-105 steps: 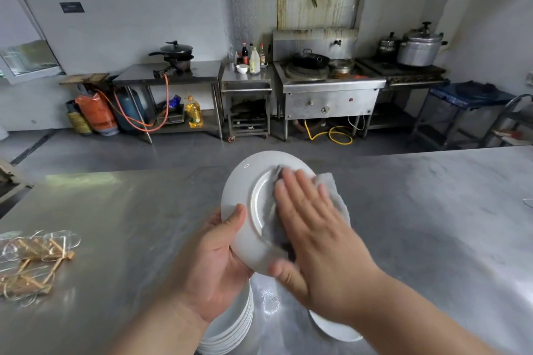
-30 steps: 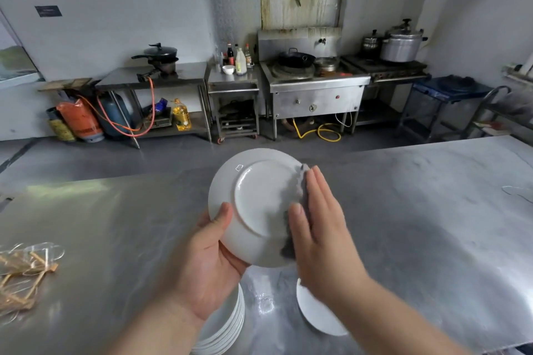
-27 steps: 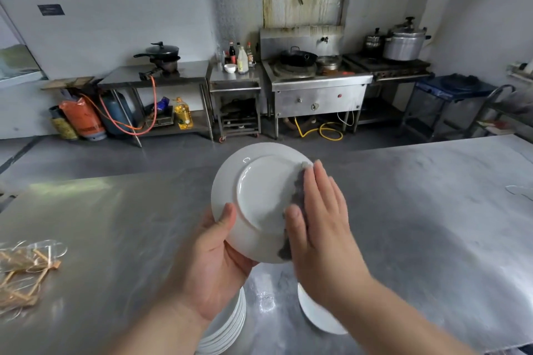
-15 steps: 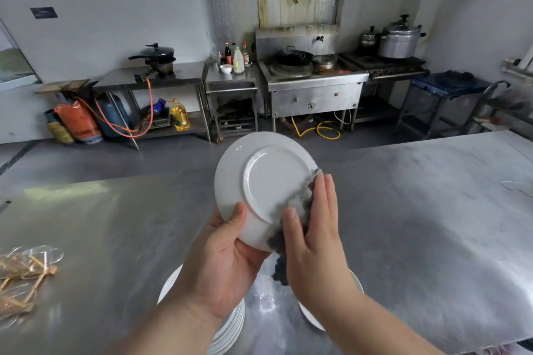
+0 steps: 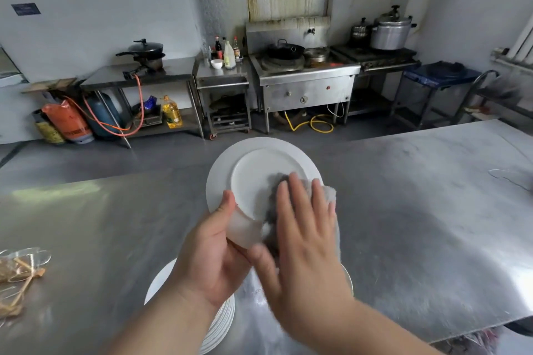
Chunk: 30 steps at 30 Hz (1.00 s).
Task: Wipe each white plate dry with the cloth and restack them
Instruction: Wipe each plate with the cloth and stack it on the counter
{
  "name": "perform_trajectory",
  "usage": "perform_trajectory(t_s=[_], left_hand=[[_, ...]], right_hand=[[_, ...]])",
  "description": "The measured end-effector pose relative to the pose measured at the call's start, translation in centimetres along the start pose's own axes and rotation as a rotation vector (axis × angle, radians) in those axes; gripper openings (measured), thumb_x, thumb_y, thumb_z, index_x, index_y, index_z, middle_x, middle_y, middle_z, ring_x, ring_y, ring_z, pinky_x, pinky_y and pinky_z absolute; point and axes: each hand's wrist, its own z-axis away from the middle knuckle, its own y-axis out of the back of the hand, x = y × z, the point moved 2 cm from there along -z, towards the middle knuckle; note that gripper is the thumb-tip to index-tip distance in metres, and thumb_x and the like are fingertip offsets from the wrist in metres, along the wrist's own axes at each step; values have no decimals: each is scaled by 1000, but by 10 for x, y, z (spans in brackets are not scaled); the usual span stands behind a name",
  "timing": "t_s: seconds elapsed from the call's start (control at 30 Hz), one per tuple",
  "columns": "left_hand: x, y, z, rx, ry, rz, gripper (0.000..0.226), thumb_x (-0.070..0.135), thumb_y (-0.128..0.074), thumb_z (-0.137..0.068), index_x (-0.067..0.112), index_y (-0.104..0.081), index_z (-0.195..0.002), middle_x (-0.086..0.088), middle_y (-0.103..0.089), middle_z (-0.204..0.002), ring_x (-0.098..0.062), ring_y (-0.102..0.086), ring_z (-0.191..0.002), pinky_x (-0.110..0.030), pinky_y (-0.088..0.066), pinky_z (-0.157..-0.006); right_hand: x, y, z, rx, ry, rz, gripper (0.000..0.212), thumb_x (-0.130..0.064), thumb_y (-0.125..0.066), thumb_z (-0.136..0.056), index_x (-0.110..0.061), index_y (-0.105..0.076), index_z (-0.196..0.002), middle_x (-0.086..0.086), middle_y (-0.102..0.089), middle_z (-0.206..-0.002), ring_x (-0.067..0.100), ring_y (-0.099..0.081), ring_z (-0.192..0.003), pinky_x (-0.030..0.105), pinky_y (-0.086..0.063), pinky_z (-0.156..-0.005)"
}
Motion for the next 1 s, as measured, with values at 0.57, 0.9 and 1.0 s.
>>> perform_trajectory(t_s=[0.57,0.9,1.0], left_hand=[[-77,-27,-28,119,79,60,52,44,-48,-102,9,-73,-132,-14,-68,-140,-25,-70,-125,-37,-62,-94],[-167,15,-27,464,259,-10,45,36,-54,-102,5,-69,-131,-17,-75,-126,-29,-77,-108,-43,-65,-76],[-194,36,-21,541,379,-71,46,38,-65,-90,9,-75,-124,-14,-77,-124,-27,-78,-104,-44,-63,-83]], right_hand=[[80,14,6,-200,156,-50,72,-63,-7,-105,-30,-38,-160,-3,-25,-171,26,-15,-160,53,-13,-129],[224,0,48,-613,-571,-168,36,-61,-44,-102,-30,-62,-101,-13,-70,-84,13,-66,-82,30,-51,-72],[254,-13,78,-817,-702,-239,51,-64,-47,-98,-21,-57,-73,-10,-67,-60,9,-59,-54,23,-45,-55]])
